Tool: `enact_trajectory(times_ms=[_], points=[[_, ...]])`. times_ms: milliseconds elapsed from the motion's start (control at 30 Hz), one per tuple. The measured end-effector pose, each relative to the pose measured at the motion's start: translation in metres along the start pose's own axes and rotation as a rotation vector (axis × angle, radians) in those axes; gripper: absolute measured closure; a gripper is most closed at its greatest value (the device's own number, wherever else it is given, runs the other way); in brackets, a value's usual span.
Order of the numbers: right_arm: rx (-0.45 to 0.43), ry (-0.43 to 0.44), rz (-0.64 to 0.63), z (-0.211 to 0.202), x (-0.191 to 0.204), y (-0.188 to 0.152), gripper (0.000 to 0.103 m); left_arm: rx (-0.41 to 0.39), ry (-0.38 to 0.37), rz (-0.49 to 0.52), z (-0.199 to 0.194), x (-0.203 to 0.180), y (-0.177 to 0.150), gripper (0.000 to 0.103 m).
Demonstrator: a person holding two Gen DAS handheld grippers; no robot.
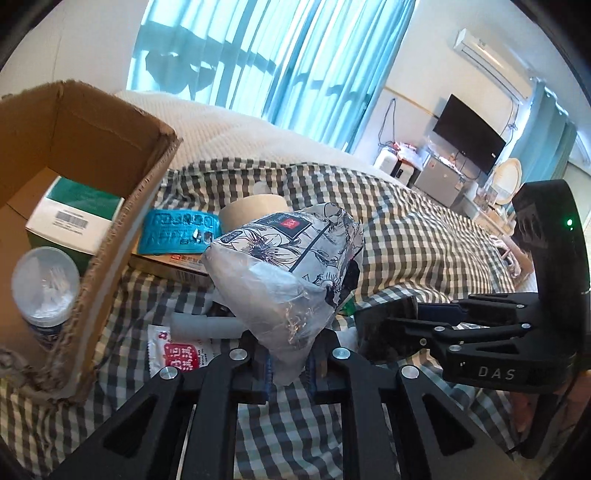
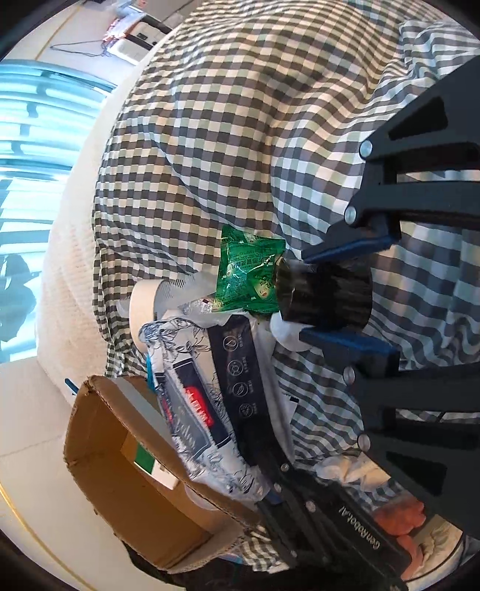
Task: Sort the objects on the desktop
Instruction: 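Grasp the floral tissue pack with the left gripper while the right grasps the black glasses case, then lift the tissue pack and glasses case over the cardboard box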
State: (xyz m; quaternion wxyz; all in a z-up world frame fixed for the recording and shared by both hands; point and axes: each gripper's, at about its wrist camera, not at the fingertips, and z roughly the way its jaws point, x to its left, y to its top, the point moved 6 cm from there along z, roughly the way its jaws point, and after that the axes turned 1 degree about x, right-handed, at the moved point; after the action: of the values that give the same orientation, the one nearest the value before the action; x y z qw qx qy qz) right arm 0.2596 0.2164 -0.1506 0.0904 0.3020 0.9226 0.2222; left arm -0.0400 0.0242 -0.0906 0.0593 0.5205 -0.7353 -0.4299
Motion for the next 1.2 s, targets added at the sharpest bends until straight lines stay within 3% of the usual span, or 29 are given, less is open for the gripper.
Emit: enact_trajectory(times_ms=[233,467,767,1200], points=[[0.036,-0.073,-0.001,0.018,0.004,-0.006,0.067,0.002,0.008,0.002,-0.018,0.001,-0.004,0.090],[0.115,-0.092,0.032,0.046,0.002,-0.015,0.051,0.014,0.025,-0.007,-0.024,0.005,-0.013,0.090],[0.185,-0.166,-0.024,0.055,0.014,-0.032,0.049,0.013,0.055,-0.034,-0.042,0.024,-0.018,0.090],[-0.012,-0.087,0.006,-0.027,0.060,-0.037,0.057,-0.007,0.049,-0.012,-0.070,0.020,-0.028,0.090]])
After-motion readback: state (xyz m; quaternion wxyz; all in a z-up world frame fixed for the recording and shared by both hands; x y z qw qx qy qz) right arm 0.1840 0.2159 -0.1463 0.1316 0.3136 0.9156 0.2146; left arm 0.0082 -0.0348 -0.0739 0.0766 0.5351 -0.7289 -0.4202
